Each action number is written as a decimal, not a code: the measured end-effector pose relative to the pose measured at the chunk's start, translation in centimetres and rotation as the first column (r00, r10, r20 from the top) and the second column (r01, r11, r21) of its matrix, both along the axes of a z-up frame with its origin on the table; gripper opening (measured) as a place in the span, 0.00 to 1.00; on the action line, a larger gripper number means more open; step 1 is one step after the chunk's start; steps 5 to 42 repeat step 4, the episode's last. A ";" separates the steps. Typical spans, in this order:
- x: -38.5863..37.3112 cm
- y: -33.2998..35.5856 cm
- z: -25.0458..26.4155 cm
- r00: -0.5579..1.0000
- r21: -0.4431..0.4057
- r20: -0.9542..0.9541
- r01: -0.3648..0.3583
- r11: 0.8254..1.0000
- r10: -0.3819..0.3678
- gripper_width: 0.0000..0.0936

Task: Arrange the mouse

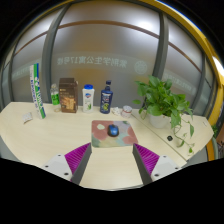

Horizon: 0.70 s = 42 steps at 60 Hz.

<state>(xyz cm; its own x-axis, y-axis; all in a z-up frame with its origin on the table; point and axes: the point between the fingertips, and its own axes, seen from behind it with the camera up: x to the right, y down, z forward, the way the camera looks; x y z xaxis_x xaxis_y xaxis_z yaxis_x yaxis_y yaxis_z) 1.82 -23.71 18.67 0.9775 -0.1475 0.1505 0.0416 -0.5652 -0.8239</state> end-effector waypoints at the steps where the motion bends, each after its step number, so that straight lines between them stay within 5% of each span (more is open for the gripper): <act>1: 0.0 -0.1 0.0 1.000 0.000 0.001 0.001 1.000 -0.001 0.91; 42: 0.0 -0.1 0.1 1.000 0.004 0.003 0.000 1.000 0.000 0.91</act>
